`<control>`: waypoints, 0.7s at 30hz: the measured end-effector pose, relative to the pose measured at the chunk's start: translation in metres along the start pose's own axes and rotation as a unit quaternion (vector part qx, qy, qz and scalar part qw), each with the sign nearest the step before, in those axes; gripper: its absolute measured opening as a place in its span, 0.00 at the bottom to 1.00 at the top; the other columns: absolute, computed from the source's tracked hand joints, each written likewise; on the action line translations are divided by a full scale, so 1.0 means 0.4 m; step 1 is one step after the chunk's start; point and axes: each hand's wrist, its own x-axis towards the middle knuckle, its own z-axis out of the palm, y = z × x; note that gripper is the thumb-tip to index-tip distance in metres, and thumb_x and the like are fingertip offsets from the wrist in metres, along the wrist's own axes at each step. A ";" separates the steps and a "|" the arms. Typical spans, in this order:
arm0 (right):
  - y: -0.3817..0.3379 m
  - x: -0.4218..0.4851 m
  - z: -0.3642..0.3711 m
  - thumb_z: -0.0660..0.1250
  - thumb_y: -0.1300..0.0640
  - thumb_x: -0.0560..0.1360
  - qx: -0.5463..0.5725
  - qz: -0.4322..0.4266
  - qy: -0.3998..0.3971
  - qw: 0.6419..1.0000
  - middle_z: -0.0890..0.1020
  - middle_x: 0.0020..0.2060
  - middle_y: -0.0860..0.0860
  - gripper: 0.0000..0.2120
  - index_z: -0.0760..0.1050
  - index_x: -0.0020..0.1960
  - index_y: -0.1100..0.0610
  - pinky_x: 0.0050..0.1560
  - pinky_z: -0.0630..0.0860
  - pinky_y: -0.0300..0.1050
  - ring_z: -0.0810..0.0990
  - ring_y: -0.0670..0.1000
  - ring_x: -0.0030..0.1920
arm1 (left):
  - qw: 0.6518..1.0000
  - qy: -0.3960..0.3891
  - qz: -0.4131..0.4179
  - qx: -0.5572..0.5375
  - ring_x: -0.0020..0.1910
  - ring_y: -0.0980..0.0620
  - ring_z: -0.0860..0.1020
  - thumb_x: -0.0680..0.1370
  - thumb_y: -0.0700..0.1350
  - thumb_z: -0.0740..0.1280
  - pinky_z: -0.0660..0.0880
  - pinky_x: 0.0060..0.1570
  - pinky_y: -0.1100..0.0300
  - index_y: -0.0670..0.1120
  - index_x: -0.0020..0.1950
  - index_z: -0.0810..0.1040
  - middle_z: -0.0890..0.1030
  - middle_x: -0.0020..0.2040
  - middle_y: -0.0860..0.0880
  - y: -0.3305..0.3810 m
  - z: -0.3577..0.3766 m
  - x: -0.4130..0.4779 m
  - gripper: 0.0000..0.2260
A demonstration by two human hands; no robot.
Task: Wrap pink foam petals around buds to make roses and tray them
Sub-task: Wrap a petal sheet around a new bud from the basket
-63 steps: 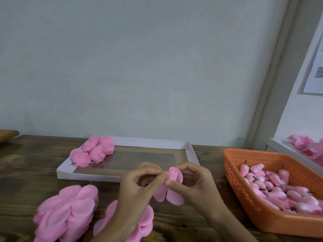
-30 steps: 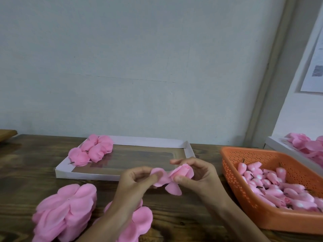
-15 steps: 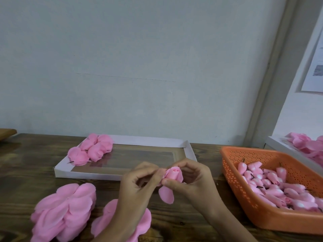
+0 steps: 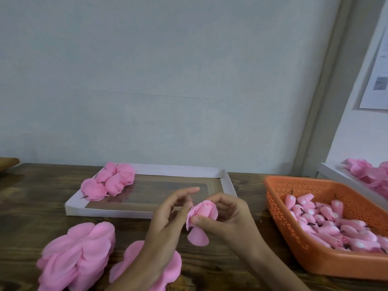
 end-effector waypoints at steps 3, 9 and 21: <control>0.007 -0.011 0.021 0.81 0.67 0.71 0.005 -0.004 -0.046 0.999 0.88 0.49 0.57 0.11 0.83 0.51 0.66 0.50 0.83 0.47 0.88 0.57 0.49 | 0.994 -0.030 -0.079 -0.067 0.65 0.51 0.81 0.87 0.51 0.60 0.77 0.66 0.50 0.56 0.64 0.84 0.85 0.62 0.51 -0.021 0.024 -0.020 0.13; -0.003 -0.023 0.042 0.84 0.57 0.68 -0.082 -0.017 -0.004 0.996 0.86 0.51 0.50 0.11 0.86 0.48 0.54 0.51 0.85 0.59 0.87 0.56 0.51 | 0.985 -0.009 -0.108 -0.136 0.65 0.51 0.82 0.80 0.63 0.60 0.78 0.62 0.57 0.52 0.62 0.86 0.85 0.63 0.49 -0.018 0.040 -0.023 0.22; -0.028 -0.054 0.077 0.79 0.42 0.68 -0.302 -0.052 0.068 0.949 0.83 0.46 0.39 0.11 0.82 0.45 0.45 0.52 0.69 0.31 0.71 0.41 0.58 | 0.963 0.107 -0.194 -0.154 0.35 0.50 0.82 0.84 0.55 0.65 0.74 0.27 0.59 0.50 0.45 0.85 0.82 0.34 0.49 -0.032 0.041 -0.017 0.14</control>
